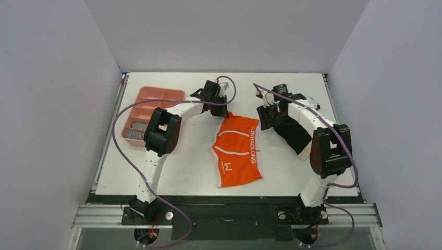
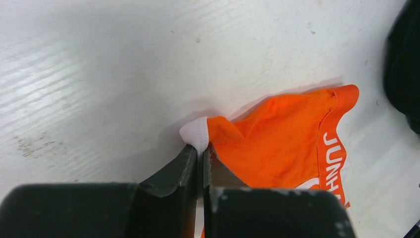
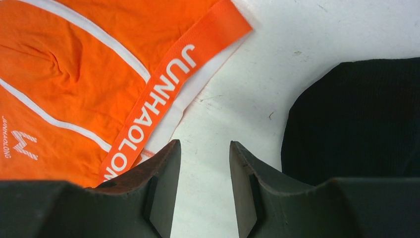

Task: Roll the underwear
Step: Flatten out the underwear at the center of the board.

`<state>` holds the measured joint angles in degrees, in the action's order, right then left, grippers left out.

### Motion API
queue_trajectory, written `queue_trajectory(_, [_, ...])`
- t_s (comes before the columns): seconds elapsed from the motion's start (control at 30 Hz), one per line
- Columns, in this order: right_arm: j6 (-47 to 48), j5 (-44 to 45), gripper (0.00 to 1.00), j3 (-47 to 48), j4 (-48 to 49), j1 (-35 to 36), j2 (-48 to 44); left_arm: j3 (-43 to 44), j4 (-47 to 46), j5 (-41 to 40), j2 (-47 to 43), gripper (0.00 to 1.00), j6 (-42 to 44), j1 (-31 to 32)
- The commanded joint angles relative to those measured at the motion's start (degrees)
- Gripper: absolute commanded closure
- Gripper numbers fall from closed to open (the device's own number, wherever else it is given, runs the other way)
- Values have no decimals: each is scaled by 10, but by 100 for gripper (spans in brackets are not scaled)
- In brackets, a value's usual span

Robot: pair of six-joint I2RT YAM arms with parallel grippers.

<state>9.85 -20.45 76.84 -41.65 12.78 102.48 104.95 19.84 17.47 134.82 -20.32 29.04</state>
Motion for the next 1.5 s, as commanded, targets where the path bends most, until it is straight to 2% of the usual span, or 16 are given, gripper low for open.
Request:
queue_trajectory(0.0, [13,-3,62,8,-6,-2,-27,-30,-25,-24,-26,100,-20,-33])
queue_trajectory(0.23, [16,1,62,47,-17,9,-9,-90,-53,-94,-81,100,-39,-60])
queue_trajectory(0.27, [17,0,62,49,-22,16,-6,-91,-50,-96,-82,97,-39,-61])
queue_trajectory(0.4, [39,1,60,21,-29,43,-16,-106,-44,-109,-100,68,-37,-64])
queue_trajectory(0.43, [49,1,60,14,-30,47,-23,-115,-45,-110,-105,55,-37,-64])
queue_trajectory(0.47, [53,0,59,0,-34,55,-26,-120,-45,-111,-115,48,-37,-65])
queue_trajectory(0.5, [63,-5,59,-6,-36,58,-33,-127,-48,-109,-120,32,-35,-65])
queue_trajectory(0.53, [69,-10,58,-17,-42,64,-36,-131,-51,-104,-129,24,-33,-65])
queue_trajectory(0.57, [79,-18,58,-23,-46,67,-44,-137,-60,-100,-135,10,-25,-65])
queue_trajectory(0.6, [84,-22,57,-35,-50,73,-48,-140,-67,-89,-145,3,-21,-65])
queue_trajectory(0.77, [101,-51,56,-86,-52,80,-75,-102,-79,-34,-132,3,2,-64])
queue_trajectory(1.1, [127,-98,55,-145,-57,84,-103,101,-45,101,13,1,49,-33])
queue_trajectory(1.23, [130,-106,54,-155,-57,89,-100,185,-4,118,71,0,65,-12])
queue_trajectory(1.3, [130,-110,54,-158,-56,91,-97,210,12,127,93,6,59,-4])
queue_trajectory(1.47, [127,-116,54,-166,-52,95,-91,228,26,119,116,10,49,13])
